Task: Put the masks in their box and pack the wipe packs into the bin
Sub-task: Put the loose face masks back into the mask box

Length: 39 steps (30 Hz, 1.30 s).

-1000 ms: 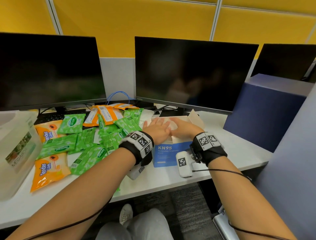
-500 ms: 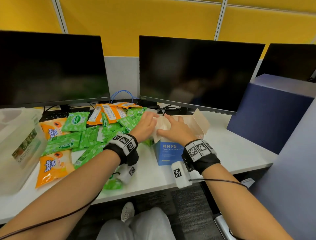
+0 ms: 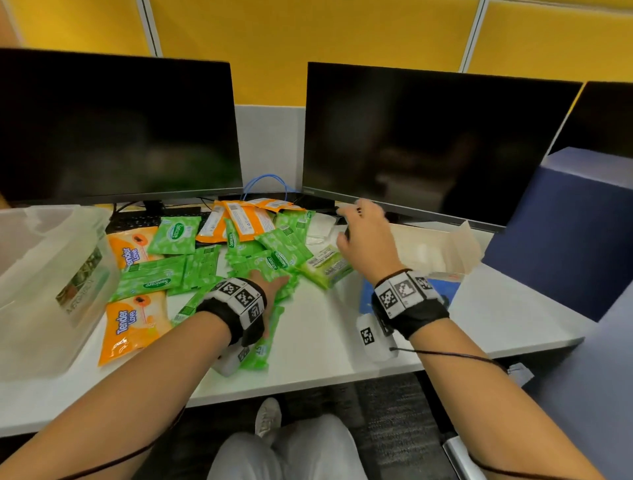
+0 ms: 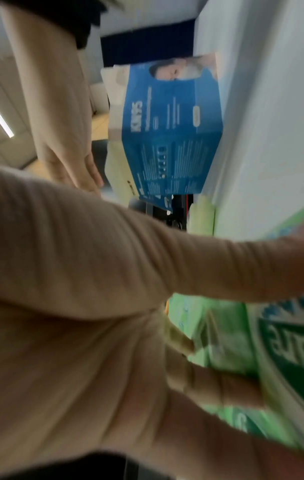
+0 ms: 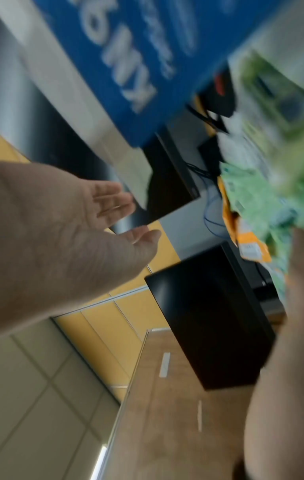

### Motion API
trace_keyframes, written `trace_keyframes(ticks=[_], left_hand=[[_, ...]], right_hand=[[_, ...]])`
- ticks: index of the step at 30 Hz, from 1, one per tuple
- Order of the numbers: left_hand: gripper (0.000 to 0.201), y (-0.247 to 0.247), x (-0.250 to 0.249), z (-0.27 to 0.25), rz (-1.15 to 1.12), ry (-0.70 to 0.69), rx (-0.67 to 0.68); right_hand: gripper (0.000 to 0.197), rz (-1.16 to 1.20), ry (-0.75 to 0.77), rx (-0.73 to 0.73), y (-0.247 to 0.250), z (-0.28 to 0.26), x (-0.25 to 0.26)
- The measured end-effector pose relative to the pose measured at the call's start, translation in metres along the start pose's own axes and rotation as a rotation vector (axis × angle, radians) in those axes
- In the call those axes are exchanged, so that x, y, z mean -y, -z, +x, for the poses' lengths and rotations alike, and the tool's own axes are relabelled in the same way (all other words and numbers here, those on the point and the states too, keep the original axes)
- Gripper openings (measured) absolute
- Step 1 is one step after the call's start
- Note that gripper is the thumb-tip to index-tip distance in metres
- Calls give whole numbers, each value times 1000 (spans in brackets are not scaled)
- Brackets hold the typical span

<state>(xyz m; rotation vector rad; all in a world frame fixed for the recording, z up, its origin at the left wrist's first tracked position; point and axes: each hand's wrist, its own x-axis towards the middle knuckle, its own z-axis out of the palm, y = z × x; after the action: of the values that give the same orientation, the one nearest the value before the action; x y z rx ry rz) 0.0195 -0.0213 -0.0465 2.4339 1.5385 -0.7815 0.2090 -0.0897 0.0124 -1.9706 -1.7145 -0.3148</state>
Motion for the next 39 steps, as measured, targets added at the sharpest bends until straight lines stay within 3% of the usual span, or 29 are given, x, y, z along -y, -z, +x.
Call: trace_keyframes(ticks=[4, 7, 12, 18, 22, 25, 29, 32, 37, 39], left_hand=[[128, 6, 16, 15, -53, -2, -43], [123, 11, 24, 29, -98, 15, -94], [109, 13, 34, 56, -209, -24, -205], [105, 22, 39, 83, -295, -94, -120], [102, 24, 37, 99, -371, -84, -111], [104, 18, 36, 108, -478, -105, -83], [99, 8, 36, 121, -624, -145, -106], [96, 6, 42, 127, -729, -201, -95], [104, -1, 47, 128, -662, -240, -156], [104, -1, 47, 127, -639, -246, -175]], right_hand=[[58, 373, -119, 381, -40, -1, 23], [67, 419, -244, 494, -80, 7, 28], [69, 564, -558, 392, -130, 37, 22], [56, 604, -778, 251, -147, 76, 4], [42, 637, -819, 288, -144, 94, 2], [33, 519, -803, 355, -140, 105, 2], [35, 379, -695, 443, -150, 119, -9], [36, 412, -689, 511, -144, 119, -9], [41, 649, -763, 504, -153, 124, -6], [37, 528, -662, 546, -158, 127, -6]])
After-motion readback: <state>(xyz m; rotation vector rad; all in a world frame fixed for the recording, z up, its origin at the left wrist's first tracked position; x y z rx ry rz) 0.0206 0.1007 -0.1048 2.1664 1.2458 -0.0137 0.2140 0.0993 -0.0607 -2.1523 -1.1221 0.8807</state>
